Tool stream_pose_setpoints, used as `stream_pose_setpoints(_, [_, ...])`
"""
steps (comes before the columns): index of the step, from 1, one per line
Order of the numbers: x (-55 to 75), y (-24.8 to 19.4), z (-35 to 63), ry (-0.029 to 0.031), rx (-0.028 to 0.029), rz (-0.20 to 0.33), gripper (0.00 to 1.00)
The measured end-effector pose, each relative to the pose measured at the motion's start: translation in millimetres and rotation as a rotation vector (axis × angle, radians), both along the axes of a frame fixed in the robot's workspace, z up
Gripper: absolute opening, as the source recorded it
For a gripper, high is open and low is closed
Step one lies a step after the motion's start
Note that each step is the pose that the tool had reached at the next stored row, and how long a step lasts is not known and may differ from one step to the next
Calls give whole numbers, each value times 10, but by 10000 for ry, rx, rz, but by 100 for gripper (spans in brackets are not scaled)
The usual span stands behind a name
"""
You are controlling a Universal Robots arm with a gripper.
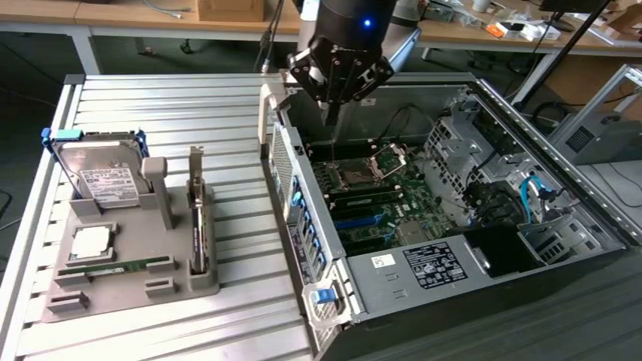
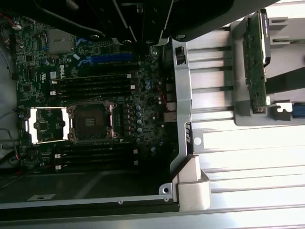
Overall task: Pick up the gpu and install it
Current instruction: 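Reach for the gpu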
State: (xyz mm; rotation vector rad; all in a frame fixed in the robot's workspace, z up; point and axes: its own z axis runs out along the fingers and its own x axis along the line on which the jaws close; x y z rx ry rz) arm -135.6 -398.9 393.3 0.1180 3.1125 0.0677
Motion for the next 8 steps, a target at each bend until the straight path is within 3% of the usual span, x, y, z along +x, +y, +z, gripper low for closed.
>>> stream_pose_setpoints(8, [-41,0,0,0,-1,0,11])
